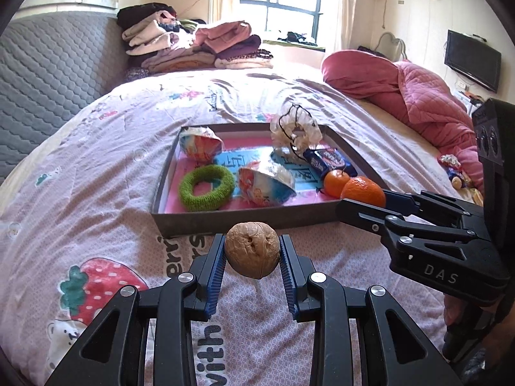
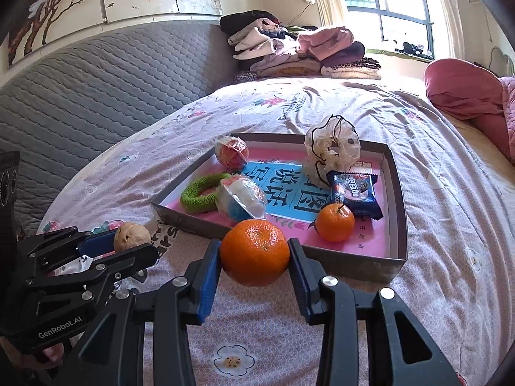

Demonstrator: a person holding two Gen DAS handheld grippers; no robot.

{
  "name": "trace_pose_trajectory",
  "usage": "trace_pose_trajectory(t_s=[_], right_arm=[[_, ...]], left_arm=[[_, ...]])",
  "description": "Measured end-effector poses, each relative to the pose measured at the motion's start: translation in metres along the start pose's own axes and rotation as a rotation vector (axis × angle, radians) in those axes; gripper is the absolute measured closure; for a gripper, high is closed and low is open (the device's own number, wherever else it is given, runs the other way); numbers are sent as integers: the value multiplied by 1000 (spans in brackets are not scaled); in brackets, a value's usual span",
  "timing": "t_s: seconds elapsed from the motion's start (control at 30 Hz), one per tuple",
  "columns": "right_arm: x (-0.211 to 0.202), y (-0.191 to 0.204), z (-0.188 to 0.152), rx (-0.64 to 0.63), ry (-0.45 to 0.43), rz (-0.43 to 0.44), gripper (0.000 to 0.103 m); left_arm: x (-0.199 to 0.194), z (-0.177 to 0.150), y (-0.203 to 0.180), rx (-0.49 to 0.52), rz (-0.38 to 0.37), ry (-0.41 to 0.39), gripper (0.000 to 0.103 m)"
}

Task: Organize objects
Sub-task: 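Lift walnut with left gripper while right gripper lifts tangerine over the tray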

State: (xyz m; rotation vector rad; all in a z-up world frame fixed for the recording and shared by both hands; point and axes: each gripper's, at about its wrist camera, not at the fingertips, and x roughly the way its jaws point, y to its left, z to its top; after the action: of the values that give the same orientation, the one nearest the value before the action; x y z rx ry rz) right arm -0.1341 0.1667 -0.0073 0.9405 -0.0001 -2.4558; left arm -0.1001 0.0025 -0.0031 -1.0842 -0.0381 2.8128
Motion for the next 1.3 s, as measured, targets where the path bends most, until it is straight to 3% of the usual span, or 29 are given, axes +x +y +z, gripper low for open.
trace_pose_trajectory(t_s=[0.63,1.3], right_arm=[[-42,0,20,5,-116,11,62],[-56,-18,68,-60,-203,-56,62]], left_arm=[[-29,38,4,-2,42,-78,70],[2,97,2,40,47,-114,70]])
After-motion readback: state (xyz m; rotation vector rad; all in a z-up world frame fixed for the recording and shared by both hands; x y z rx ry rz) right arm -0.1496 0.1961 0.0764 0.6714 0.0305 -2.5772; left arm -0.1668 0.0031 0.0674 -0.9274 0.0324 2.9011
